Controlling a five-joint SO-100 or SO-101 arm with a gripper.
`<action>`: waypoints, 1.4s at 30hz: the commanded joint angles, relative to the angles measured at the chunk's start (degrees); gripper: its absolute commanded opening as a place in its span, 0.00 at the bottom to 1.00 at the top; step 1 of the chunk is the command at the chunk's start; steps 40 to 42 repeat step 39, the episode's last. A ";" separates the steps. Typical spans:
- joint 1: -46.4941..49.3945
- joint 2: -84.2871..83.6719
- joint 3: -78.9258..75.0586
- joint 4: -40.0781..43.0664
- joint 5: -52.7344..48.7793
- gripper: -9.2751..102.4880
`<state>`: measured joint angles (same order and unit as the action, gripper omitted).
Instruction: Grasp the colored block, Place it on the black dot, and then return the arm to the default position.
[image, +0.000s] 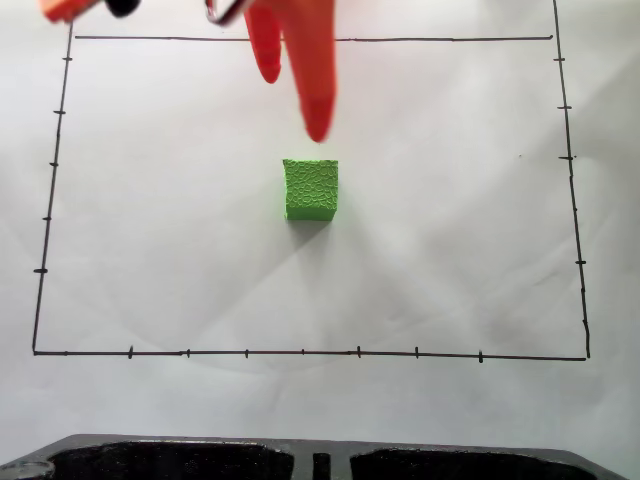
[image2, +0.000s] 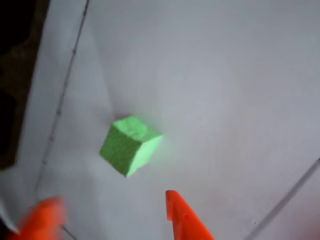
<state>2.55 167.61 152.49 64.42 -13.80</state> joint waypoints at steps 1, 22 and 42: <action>0.53 8.00 4.22 -1.32 2.46 0.18; 2.72 19.69 20.57 -9.32 14.15 0.08; 2.20 19.69 21.09 -10.99 17.67 0.08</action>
